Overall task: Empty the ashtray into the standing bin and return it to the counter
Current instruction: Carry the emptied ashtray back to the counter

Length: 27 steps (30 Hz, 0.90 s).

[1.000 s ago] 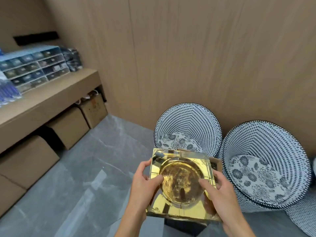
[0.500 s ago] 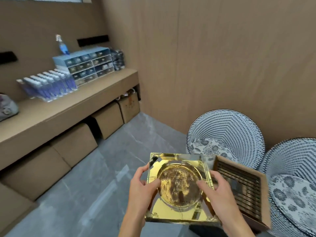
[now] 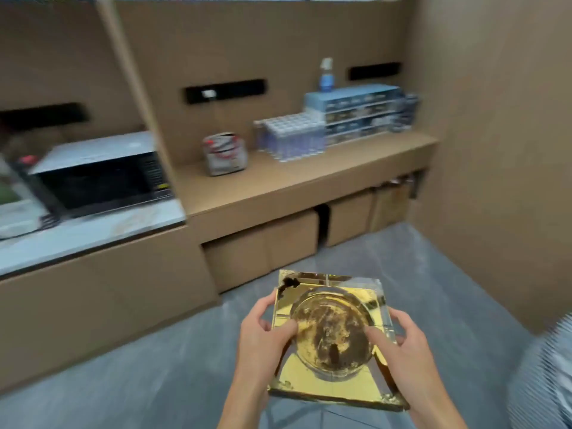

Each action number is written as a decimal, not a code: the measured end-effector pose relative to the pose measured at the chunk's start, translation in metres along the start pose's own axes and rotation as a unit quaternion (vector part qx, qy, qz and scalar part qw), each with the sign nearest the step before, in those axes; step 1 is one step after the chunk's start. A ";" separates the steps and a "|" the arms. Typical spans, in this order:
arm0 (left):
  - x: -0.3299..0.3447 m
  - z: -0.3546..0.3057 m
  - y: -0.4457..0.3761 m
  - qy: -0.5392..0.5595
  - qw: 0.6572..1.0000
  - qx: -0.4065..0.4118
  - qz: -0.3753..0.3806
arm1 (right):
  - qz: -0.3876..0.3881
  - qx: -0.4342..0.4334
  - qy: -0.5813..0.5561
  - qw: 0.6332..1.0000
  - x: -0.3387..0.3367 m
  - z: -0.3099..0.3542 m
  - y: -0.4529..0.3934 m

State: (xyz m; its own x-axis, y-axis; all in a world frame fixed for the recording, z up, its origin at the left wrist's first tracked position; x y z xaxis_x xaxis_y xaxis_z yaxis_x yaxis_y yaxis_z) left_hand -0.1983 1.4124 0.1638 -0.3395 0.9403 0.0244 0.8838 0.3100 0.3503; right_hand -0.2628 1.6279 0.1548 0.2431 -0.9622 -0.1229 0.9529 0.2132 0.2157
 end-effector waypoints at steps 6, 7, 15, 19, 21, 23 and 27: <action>-0.154 -0.005 -0.014 0.053 0.984 -0.004 -0.172 | 0.183 -0.022 0.051 0.982 0.169 0.038 -0.075; -0.178 -0.009 -0.015 0.058 0.979 -0.005 -0.195 | 0.212 -0.026 0.055 0.975 0.198 0.043 -0.085; -0.330 -0.025 -0.045 0.109 0.940 0.005 -0.324 | 0.345 -0.040 0.077 0.935 0.395 0.086 -0.153; -0.389 -0.040 -0.067 0.120 0.919 0.010 -0.374 | 0.389 -0.037 0.085 0.917 0.471 0.101 -0.183; -0.421 -0.046 -0.073 0.127 0.912 0.019 -0.390 | 0.405 -0.044 0.081 0.910 0.511 0.109 -0.192; -0.449 -0.051 -0.074 0.127 0.905 0.023 -0.406 | 0.416 -0.046 0.074 0.905 0.541 0.116 -0.193; -0.515 -0.053 -0.069 0.135 0.901 0.009 -0.413 | 0.435 -0.050 0.086 0.895 0.609 0.128 -0.184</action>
State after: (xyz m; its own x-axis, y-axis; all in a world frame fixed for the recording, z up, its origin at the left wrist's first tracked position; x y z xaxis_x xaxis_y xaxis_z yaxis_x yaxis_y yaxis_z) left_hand -0.1013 0.8997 0.1765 -0.9471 0.3208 -0.0085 0.2992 0.8923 0.3380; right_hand -0.3137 0.9813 0.1640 0.9168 -0.3864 -0.1007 0.3993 0.8912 0.2150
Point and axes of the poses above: each hand's wrist, its own y-axis away from the middle knuckle, its own x-axis out of the palm, z = x × y, the point moved 2 cm from there along -y, towards the middle knuckle, and after that the axes turned 9 degrees about z, right-handed, at the moved point
